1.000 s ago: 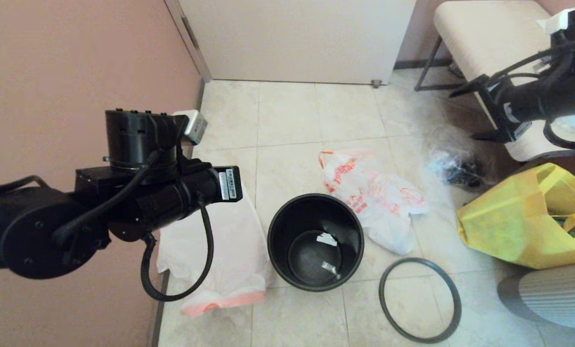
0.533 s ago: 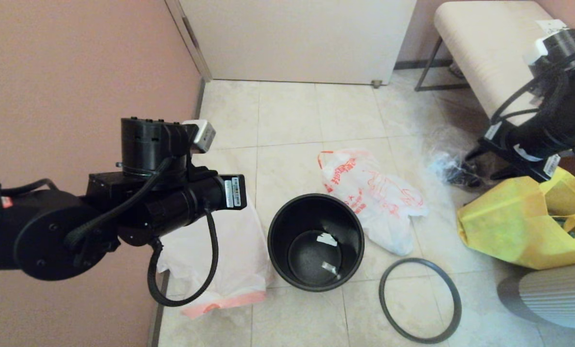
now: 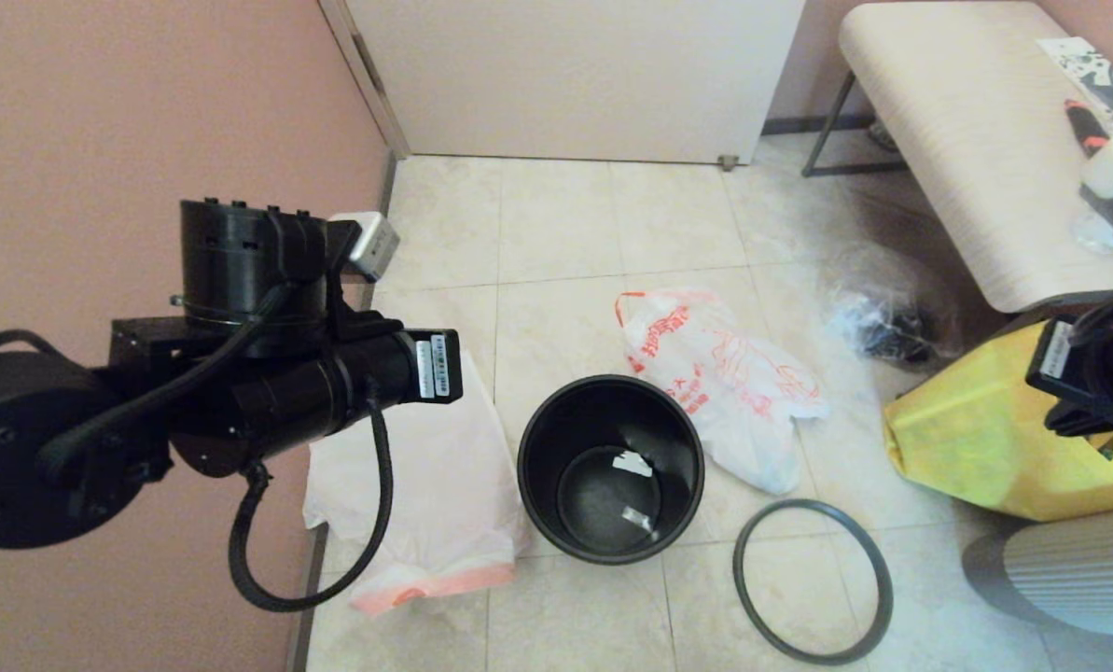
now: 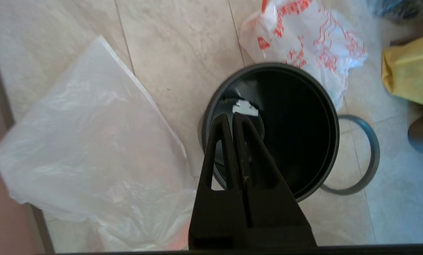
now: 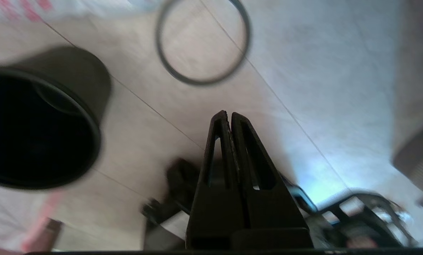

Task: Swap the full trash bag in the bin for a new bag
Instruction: Pick up a new trash bag

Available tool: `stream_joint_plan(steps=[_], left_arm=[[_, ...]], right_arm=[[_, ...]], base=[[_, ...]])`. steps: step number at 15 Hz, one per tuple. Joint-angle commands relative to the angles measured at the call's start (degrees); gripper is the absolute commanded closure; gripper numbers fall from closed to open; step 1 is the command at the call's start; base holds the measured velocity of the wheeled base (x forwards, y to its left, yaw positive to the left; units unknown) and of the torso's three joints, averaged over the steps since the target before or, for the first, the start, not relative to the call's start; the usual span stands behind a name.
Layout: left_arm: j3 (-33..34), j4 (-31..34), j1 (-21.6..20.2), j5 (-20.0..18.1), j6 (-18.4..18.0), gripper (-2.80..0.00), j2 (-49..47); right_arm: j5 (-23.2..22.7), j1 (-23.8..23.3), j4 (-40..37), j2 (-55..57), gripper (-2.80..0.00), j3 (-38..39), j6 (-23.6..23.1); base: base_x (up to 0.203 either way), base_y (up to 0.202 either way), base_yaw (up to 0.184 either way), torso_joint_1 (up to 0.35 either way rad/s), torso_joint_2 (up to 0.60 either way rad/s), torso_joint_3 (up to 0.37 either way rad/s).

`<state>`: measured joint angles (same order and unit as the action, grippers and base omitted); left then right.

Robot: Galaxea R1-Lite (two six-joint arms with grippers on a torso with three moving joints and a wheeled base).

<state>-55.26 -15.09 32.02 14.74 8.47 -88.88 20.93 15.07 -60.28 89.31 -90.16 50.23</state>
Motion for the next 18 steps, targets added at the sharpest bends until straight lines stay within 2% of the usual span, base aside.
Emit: stream_joint_plan(steps=[1, 7, 8, 9, 10, 12, 16, 18], left_arm=[[-0.11, 0.62, -0.03, 0.12, 0.06, 0.00, 2.97], [-0.11, 0.51, -0.65, -0.06, -0.03, 0.00, 3.28], [-0.18, 0.44, -0.65, -0.06, -0.03, 0.00, 2.94], [-0.27, 0.32, -0.65, -0.06, -0.03, 0.00, 2.33], [-0.53, 0.25, -0.65, -0.06, -0.10, 0.00, 1.77], [-0.76, 0.24, -0.65, -0.06, 0.06, 0.00, 0.73], [-0.67, 0.24, -0.47, -0.06, 0.03, 0.00, 0.76], [-0.73, 0.24, -0.20, -0.04, 0.06, 0.00, 1.15]], right_arm=[[0.37, 1.03, -1.09, -7.13, 0.00, 4.79, 0.32], [3.20, 8.26, -0.73, -25.63, 0.00, 21.46, -4.00], [5.76, 8.81, -0.23, -28.01, 0.00, 25.76, -4.79], [10.82, 8.91, 1.29, -30.07, 0.00, 30.57, -5.46], [16.42, 8.06, 3.81, -32.32, 0.00, 34.16, -6.27], [20.63, 3.34, 9.04, -36.08, 0.00, 35.62, -7.54], [21.99, -4.26, 10.63, -47.16, 0.00, 35.60, -8.98], [20.89, -5.81, 11.01, -56.30, 0.00, 36.07, -14.31]], base=[[0.000, 0.000, 0.000, 0.000, 0.00, 0.000], [0.000, 0.000, 0.000, 0.000, 0.00, 0.000], [0.000, 0.000, 0.000, 0.000, 0.00, 0.000], [0.000, 0.000, 0.000, 0.000, 0.00, 0.000], [0.000, 0.000, 0.000, 0.000, 0.00, 0.000], [0.000, 0.000, 0.000, 0.000, 0.00, 0.000], [0.000, 0.000, 0.000, 0.000, 0.00, 0.000], [0.000, 0.000, 0.000, 0.000, 0.00, 0.000]])
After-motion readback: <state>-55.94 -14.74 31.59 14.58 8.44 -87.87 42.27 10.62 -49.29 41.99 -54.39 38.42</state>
